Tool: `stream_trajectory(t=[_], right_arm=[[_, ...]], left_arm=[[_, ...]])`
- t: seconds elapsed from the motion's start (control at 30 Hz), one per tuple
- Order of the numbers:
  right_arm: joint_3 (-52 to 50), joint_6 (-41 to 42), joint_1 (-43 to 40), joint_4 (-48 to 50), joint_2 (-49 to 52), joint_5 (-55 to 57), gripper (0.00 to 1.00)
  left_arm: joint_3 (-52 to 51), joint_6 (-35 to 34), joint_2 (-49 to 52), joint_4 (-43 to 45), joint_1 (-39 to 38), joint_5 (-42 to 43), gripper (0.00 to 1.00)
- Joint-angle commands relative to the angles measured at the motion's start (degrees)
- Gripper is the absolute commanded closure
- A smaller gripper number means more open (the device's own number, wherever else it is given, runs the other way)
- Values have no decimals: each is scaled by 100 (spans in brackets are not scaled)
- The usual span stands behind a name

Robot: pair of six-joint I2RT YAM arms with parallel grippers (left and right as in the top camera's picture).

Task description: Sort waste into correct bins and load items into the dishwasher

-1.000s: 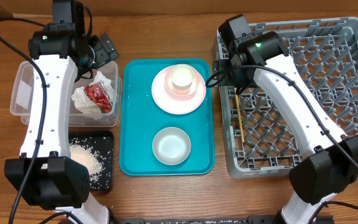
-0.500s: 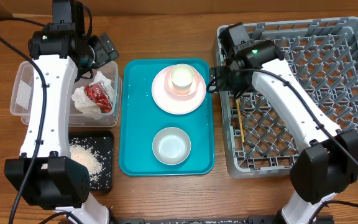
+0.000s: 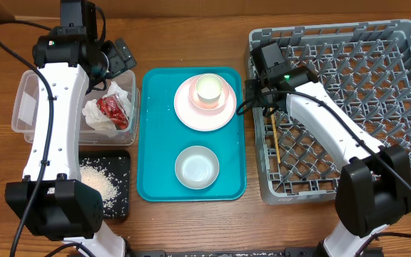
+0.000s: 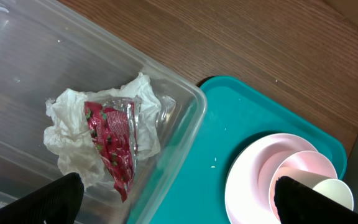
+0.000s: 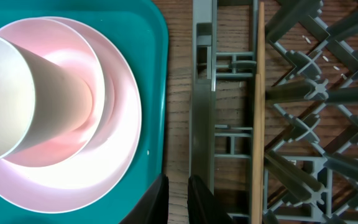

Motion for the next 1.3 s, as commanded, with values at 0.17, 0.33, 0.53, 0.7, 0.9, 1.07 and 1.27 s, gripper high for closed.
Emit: stream_trajectory(t=[0.17, 0.33, 0.53, 0.7, 0.9, 1.07, 1.27], right_arm=[[70, -13, -20, 170, 39, 367, 96], [160, -17, -20, 184, 39, 372, 78], [160, -15, -20, -46, 39, 581, 76], [157, -13, -20, -378, 39, 577, 77], [157, 26, -17, -603, 39, 481, 87], [157, 28, -17, -603, 39, 319, 87], [157, 28, -17, -551, 39, 319, 87]], left_arm=[[83, 68, -79, 22, -35, 22, 0], [83, 68, -79, 22, -35, 22, 0], [83, 68, -79, 24, -35, 22, 0], [83, 68, -79, 22, -35, 22, 0], [83, 68, -79, 22, -35, 22, 0], [83, 68, -79, 24, -35, 22, 0], [83, 68, -79, 22, -35, 22, 0]])
